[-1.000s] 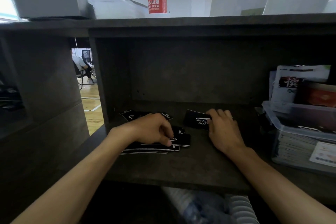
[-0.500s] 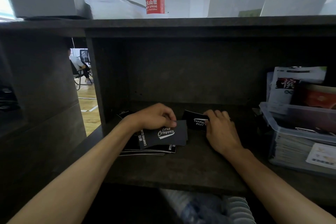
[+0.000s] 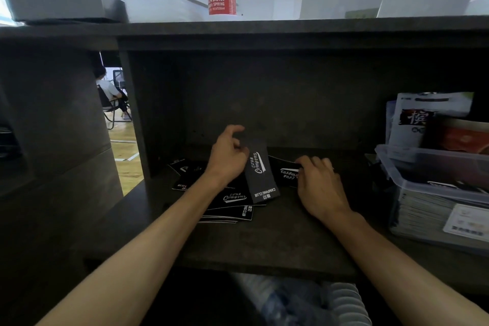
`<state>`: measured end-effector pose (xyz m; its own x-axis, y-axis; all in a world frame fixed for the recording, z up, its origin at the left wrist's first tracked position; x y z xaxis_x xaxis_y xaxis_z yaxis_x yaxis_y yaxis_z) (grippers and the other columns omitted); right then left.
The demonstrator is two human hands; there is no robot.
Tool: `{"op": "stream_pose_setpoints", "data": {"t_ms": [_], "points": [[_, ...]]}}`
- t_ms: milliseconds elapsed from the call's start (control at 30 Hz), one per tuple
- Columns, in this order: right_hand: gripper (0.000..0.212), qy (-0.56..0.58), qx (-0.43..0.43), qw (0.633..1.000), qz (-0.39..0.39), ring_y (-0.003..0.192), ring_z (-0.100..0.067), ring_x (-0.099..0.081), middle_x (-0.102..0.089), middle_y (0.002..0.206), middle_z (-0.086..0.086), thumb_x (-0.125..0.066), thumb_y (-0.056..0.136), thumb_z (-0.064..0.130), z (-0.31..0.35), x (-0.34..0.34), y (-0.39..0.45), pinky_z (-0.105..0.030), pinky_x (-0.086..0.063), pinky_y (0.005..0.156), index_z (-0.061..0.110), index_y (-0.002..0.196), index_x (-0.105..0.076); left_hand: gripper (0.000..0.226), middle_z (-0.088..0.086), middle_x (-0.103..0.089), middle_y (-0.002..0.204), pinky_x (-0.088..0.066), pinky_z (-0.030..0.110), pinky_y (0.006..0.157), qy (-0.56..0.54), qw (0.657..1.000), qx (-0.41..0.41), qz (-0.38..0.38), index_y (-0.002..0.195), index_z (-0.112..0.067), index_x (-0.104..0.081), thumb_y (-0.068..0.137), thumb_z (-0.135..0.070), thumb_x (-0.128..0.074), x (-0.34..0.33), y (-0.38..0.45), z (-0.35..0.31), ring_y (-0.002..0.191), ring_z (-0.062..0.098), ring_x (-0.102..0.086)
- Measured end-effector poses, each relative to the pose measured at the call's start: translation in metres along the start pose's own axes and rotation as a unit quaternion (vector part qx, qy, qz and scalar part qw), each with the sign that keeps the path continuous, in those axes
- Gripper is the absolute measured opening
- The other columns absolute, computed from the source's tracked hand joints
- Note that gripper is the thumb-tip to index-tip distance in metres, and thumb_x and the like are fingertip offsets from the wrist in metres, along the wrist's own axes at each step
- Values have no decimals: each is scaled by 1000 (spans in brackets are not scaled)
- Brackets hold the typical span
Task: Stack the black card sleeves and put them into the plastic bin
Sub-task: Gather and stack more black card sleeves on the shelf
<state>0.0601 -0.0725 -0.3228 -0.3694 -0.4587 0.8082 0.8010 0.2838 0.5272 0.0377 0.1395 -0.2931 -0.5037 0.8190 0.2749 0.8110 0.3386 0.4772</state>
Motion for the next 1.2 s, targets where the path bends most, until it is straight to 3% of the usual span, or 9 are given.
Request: {"op": "stream_pose_setpoints", "data": {"t_ms": [100, 167, 300, 433, 633, 833, 967, 1100, 1200], "points": [[29, 7, -5, 1000, -11, 111, -22, -47, -57, 119, -5, -36, 103, 31, 0, 2, 0, -48, -47, 90, 21, 124, -53, 35, -10, -60, 75, -47, 7, 61, 46, 996, -43, -63, 109, -24, -47, 87, 0, -58, 0, -4, -6, 73, 8, -65], [30, 5, -11, 1000, -7, 112, -21, -47, -57, 120, -4, -35, 103, 35, -1, 2, 0, -47, -47, 91, 22, 123, -53, 42, -9, -61, 79, -44, 4, 63, 25, 997, -28, -69, 120, -24, -47, 88, 1, -56, -4, -4, -4, 78, 6, -64], [33, -2, -14, 1000, 0, 114, -21, -46, -57, 122, -5, -34, 102, 41, -1, 1, 1, -45, -46, 92, 23, 123, -53, 46, 0, -64, 108, -51, 28, 94, -27, 998, 27, -53, 130, -22, -55, 91, 3, -49, -12, -1, 4, 104, 14, -62], [38, -9, -18, 1000, 7, 118, -21, -46, -55, 127, -5, -38, 100, 45, -2, -1, 2, -44, -47, 94, 24, 130, -50, 23, 0, -63, 100, -52, 25, 84, 37, 995, -1, -89, 110, -18, -54, 92, -4, -56, -12, -10, -4, 102, 19, -63], [38, -26, -8, 1000, 9, 117, -19, -43, -50, 130, -2, -51, 97, 34, -2, -3, 2, -44, -44, 96, 25, 134, -44, 20, 4, -68, 109, -52, 41, 91, 310, 944, -41, 107, 108, -22, -69, 94, -35, -62, -48, -20, 0, 103, 23, -63], [38, -56, 8, 998, 11, 123, -21, -39, -49, 132, 0, -51, 98, 32, 2, -3, 0, -51, -40, 99, 26, 135, -43, 8, -14, -64, 94, -49, 25, 81, 277, 944, -15, 180, 94, -34, -69, 87, -37, -71, -16, -16, 4, 98, 8, -63], [40, -70, 10, 997, 16, 125, -21, -38, -50, 134, 1, -53, 97, 28, 4, -2, 0, -51, -37, 101, 26, 135, -43, 42, -18, -58, 94, -48, 26, 82, 363, 864, 57, 345, 106, -33, -65, 72, -54, -79, -18, -30, 21, 94, 6, -58], [47, -66, 6, 998, 21, 128, -20, -38, -50, 135, 1, -58, 92, 19, 4, 0, -2, -51, -37, 103, 26, 136, -42, 39, -15, -59, 92, -47, 25, 78, 365, 857, 65, 357, 102, -28, -65, 73, -48, -81, -24, -32, 23, 89, 5, -58], [52, -62, -3, 998, 32, 126, -22, -39, -48, 135, -3, -60, 91, 18, 3, -2, -3, -49, -40, 103, 24, 138, -40, 19, -6, -63, 91, -48, 29, 78, 314, 888, 70, 329, 89, -26, -60, 83, -32, -77, -21, -26, 17, 84, 8, -59]]}}
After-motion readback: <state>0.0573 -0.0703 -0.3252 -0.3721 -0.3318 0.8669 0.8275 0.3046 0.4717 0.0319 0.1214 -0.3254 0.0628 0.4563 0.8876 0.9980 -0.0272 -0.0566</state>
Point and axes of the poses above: each hand's wrist, its own y-axis towards the middle knuckle, its own x-axis out of the back of the hand, z = x × y, the point moved 9 cm from there along y, towards the middle knuckle
